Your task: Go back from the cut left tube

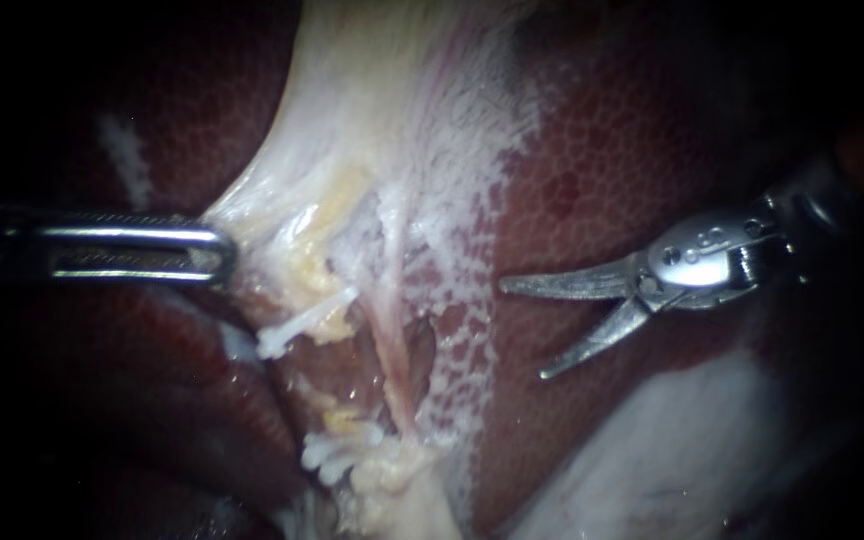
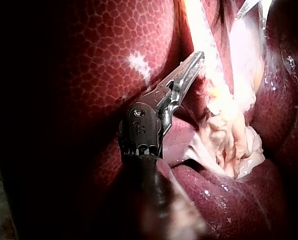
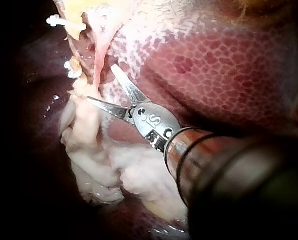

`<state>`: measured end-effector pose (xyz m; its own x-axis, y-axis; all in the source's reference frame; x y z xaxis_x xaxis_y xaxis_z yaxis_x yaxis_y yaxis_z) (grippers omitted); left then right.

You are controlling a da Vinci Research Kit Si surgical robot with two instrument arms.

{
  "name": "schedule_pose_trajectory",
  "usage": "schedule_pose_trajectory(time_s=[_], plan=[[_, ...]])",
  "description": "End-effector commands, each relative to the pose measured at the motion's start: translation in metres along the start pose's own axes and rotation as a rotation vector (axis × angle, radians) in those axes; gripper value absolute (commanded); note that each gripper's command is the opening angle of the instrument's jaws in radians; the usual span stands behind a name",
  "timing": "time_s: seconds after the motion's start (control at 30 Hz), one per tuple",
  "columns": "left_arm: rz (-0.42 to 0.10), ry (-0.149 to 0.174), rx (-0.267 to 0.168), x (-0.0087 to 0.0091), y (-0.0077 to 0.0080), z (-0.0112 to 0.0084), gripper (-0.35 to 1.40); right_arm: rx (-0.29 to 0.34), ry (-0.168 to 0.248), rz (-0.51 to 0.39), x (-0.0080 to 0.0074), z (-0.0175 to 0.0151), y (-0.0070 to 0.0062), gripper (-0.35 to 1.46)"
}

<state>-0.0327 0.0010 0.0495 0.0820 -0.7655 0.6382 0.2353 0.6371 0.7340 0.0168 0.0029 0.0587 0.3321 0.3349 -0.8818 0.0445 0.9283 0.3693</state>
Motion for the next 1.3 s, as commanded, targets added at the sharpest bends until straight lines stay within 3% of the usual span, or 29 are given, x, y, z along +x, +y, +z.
schedule_pose_trajectory(time_s=[0.03, 0.2, 0.5, 0.93, 1.3], plan=[[0.000, 0.000, 0.001, 0.0000, 0.0000, 0.0000, -0.35, -0.015, -0.007, 0.001, 0.0001, 0.0000, -0.0001, 1.40], [0.000, 0.000, 0.000, 0.0000, 0.0000, 0.0001, -0.35, -0.082, -0.032, -0.009, 0.0006, 0.0001, -0.0007, 1.40], [0.000, 0.000, 0.000, 0.0000, 0.0000, 0.0001, -0.35, -0.133, -0.057, -0.037, 0.0008, 0.0000, -0.0007, 1.43], [0.007, -0.002, -0.008, 0.0012, 0.0000, 0.0013, -0.35, -0.130, -0.058, -0.050, 0.0010, -0.0008, -0.0003, 1.43], [0.016, 0.005, -0.015, 0.0041, 0.0030, 0.0036, -0.35, -0.122, -0.057, -0.062, 0.0007, -0.0016, -0.0002, 1.43]])
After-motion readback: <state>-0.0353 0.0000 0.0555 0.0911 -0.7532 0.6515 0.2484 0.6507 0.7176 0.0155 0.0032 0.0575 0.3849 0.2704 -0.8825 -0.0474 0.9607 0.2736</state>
